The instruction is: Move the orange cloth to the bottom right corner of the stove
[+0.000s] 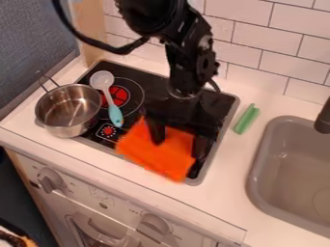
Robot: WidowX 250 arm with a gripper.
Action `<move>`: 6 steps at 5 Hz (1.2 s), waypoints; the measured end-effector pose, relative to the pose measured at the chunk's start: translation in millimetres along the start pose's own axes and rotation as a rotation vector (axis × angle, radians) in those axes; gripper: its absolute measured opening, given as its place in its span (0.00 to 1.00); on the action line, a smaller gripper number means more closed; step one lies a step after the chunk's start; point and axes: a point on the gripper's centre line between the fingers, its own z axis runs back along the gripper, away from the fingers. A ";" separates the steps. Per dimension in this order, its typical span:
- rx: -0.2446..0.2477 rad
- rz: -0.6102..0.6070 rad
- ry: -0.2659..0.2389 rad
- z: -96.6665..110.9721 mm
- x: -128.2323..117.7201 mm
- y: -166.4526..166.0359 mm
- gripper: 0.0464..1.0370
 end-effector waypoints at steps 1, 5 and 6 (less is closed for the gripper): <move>-0.002 0.027 0.029 -0.1 -20.7 -5.7 0.96; -0.017 0.047 -0.055 26.2 -14.2 -4.8 0.96; -0.018 0.055 -0.117 48.9 -5.4 -2.2 0.96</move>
